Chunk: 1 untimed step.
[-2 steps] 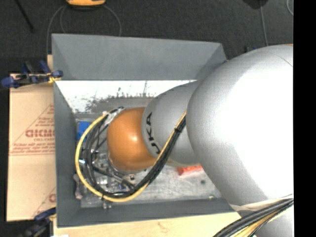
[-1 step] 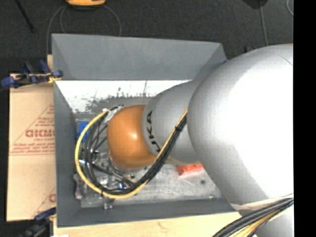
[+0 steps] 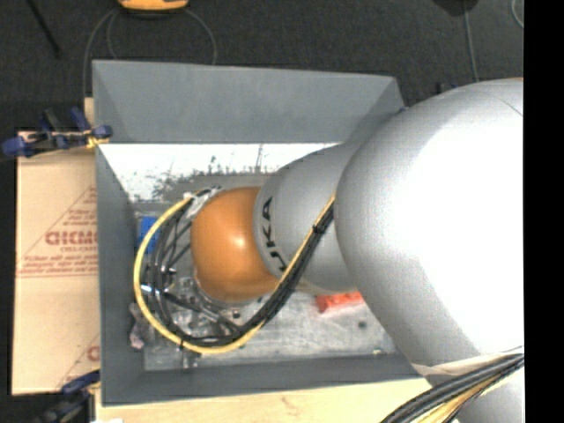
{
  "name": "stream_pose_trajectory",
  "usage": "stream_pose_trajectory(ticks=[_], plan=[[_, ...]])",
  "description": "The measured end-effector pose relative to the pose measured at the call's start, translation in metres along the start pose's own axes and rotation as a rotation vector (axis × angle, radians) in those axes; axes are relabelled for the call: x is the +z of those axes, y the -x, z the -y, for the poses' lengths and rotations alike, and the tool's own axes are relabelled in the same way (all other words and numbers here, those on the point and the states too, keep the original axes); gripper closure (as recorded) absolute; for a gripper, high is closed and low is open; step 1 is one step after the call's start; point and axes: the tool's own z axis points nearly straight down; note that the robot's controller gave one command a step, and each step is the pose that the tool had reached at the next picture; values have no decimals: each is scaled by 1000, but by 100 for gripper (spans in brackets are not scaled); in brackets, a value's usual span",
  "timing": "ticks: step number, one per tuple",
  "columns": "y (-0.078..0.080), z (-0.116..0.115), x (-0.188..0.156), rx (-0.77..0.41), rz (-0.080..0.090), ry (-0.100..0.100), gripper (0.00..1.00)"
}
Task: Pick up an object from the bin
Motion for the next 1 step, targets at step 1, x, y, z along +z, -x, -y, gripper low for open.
stream_pose_trajectory(ticks=[1], plan=[[1,0,-39,5,-10,-1,100]])
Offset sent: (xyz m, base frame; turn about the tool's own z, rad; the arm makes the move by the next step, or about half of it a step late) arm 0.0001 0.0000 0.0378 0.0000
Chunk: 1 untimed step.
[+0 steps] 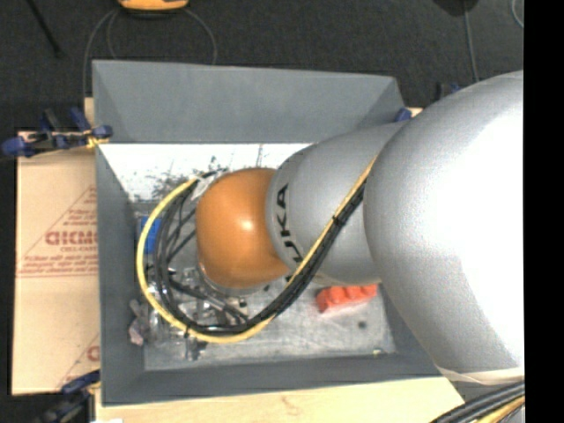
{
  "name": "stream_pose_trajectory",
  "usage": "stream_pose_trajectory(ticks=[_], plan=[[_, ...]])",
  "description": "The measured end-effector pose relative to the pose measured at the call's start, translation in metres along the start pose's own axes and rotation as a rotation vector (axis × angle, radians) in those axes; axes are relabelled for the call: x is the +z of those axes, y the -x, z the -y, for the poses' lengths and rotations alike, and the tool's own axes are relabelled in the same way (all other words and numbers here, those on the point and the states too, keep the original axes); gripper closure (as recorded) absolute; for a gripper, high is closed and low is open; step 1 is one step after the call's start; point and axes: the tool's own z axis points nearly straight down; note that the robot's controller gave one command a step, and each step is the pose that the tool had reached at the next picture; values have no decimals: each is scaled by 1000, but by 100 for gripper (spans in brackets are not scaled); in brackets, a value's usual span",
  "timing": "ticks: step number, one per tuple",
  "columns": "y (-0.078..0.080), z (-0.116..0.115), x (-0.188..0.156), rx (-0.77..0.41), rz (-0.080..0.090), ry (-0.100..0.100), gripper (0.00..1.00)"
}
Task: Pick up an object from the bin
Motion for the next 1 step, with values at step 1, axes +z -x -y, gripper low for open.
stream_pose_trajectory(ticks=[1], plan=[[0,0,-3,3,-2,0,100]])
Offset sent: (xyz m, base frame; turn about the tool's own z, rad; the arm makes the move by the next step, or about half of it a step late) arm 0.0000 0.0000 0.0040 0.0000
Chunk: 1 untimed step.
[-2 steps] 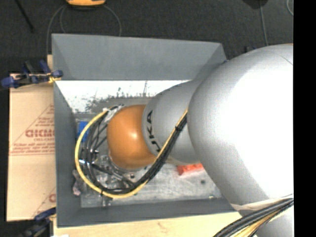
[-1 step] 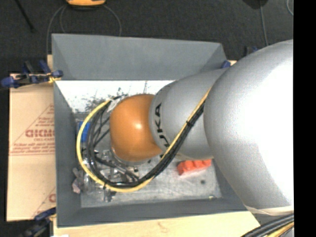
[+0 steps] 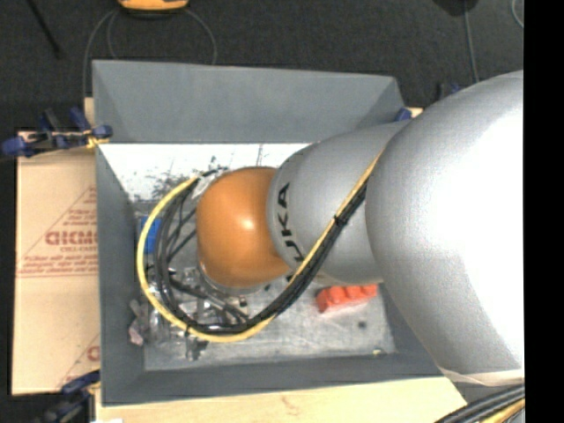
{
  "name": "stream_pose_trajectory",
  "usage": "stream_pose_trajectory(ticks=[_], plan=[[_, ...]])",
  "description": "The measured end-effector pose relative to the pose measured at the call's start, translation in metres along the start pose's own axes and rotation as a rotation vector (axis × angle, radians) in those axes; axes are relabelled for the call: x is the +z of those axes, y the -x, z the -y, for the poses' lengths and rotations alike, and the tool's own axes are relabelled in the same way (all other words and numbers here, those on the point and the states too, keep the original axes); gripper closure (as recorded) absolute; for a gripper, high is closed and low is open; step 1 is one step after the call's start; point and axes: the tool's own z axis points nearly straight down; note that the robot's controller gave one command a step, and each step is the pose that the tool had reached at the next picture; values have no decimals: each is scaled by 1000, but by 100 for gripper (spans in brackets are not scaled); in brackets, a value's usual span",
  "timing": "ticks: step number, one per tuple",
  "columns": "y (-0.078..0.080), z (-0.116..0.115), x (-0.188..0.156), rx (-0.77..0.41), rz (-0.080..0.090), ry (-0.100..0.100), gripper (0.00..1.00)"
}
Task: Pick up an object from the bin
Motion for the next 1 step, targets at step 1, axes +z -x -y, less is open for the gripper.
stream_pose_trajectory(ticks=[1], plan=[[1,0,-49,2,4,1,100]])
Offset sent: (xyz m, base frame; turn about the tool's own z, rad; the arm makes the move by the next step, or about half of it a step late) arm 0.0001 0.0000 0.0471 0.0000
